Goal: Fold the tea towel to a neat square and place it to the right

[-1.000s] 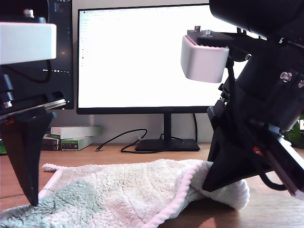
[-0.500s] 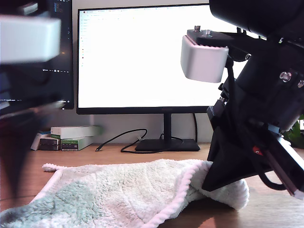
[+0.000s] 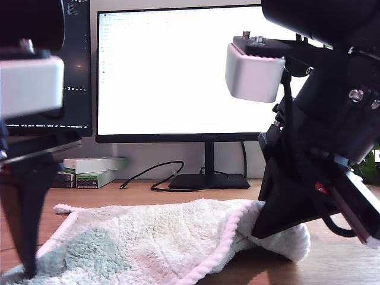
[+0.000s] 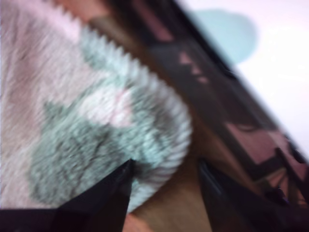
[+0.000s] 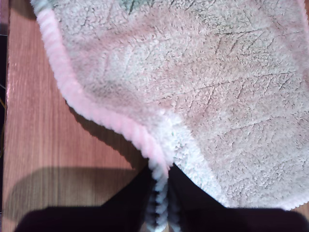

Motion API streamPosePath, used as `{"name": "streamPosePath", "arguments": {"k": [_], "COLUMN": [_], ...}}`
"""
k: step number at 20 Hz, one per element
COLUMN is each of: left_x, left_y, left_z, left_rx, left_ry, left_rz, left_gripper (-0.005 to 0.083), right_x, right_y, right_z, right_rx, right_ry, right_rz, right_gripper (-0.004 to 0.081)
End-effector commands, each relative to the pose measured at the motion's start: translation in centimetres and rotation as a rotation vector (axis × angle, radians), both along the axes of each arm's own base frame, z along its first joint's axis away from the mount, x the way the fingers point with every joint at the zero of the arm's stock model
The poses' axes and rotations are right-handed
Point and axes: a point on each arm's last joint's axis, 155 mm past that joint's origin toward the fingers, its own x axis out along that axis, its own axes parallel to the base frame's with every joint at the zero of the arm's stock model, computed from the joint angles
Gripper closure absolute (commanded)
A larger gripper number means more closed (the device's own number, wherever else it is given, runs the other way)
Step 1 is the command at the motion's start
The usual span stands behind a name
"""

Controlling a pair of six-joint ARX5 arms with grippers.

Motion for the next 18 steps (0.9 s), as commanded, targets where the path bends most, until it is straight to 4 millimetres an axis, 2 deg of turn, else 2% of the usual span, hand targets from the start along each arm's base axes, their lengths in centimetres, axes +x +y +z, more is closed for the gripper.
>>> {"name": "streamPosePath", "arguments": {"k": [1,4,9,18], "left_x": [-0.1,-0.3,0.4,1.4], "left_y": [0.4,0.6,-0.6,-3.2], "left_z": [-1.0,-1.5,-0.9,3.7], "left_rx": [0.003,0.003,-0.051,-0.321], "left_ry": [-0.004,-0.002,-0.030,-0.047], "left_rz": [0.002,0.001,0.028,0.231], "left_gripper": [0.0399,0.0399,0.0399,0.0400], "right_x": [-0.2,-0.1,-0.1,-0.1], "right_y": [-0.1,-0.1,0.0,0.1], "right_z": [-0.2,-0.2,-0.1,-0.1], "right_rx": [0.006,0.007,0.011,0.024], "right_ry": [0.006,0.006,0.006,0.014], "right_rz": [-0.002,-0.002,-0.006,-0.023], "right_gripper": [0.0783,0.0782,0.0783,0.0783]}}
